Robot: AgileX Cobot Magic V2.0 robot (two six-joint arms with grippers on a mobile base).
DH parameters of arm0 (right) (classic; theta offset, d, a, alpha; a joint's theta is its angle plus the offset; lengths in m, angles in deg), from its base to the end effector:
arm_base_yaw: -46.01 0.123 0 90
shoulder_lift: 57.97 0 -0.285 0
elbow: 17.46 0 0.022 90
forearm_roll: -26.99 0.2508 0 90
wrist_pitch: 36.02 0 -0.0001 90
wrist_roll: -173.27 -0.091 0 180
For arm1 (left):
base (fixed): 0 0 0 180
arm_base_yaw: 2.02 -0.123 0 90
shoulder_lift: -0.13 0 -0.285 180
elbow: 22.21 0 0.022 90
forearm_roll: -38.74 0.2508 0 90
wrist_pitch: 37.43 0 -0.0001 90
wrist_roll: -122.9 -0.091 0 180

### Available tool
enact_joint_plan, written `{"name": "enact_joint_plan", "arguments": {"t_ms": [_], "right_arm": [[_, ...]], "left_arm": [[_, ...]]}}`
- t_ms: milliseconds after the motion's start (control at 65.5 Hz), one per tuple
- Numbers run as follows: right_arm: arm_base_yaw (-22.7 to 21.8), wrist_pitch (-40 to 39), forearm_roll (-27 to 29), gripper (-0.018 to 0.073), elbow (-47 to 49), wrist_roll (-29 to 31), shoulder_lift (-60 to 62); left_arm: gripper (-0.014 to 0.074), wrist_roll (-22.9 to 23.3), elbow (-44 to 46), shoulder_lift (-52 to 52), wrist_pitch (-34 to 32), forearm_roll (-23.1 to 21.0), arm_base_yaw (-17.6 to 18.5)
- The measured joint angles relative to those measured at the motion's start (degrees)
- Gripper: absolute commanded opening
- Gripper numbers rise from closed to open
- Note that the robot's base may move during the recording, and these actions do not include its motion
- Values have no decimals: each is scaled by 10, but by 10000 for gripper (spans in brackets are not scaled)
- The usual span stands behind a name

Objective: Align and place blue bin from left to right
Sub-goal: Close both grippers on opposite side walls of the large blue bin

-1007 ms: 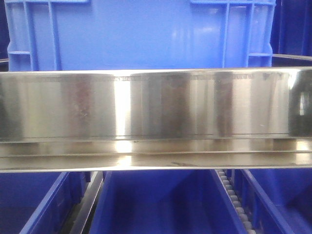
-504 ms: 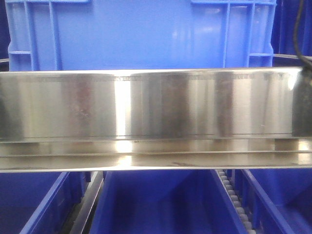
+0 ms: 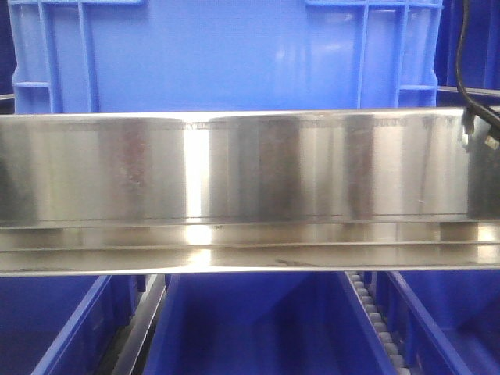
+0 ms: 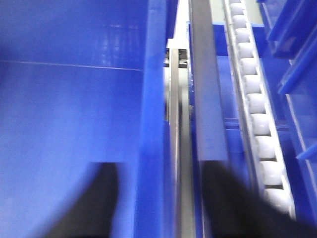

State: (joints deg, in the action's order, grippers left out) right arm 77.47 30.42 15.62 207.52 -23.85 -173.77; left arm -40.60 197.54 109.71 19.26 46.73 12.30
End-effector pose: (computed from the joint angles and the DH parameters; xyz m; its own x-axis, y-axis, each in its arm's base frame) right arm 0.3624 0.2025 0.4174 -0.6959 -0.1757 -0.6963 -0.2632 0.9645 0.0197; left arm 0.3865 -0.0877 0.4451 -0.5928 -0.0634 -0.8028 0.0314 0.9943 -0.1017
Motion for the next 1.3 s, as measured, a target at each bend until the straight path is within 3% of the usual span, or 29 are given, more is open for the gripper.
{"name": "enact_joint_plan", "arguments": {"t_ms": [916, 1007, 1053, 1206, 1297], "right_arm": [[0, -13, 16, 286, 1, -15, -49], [0, -13, 16, 286, 1, -16, -49], [0, -12, 16, 286, 1, -16, -49], [0, -12, 16, 286, 1, -16, -49], [0, -12, 17, 286, 1, -16, -49]], "left_arm": [[-109, 0, 0, 0, 29, 0, 0], [-34, 0, 0, 0, 29, 5, 6], [45, 0, 0, 2, 29, 15, 10], [319, 27, 0, 14, 29, 99, 50], [340, 60, 3, 21, 28, 146, 72]]}}
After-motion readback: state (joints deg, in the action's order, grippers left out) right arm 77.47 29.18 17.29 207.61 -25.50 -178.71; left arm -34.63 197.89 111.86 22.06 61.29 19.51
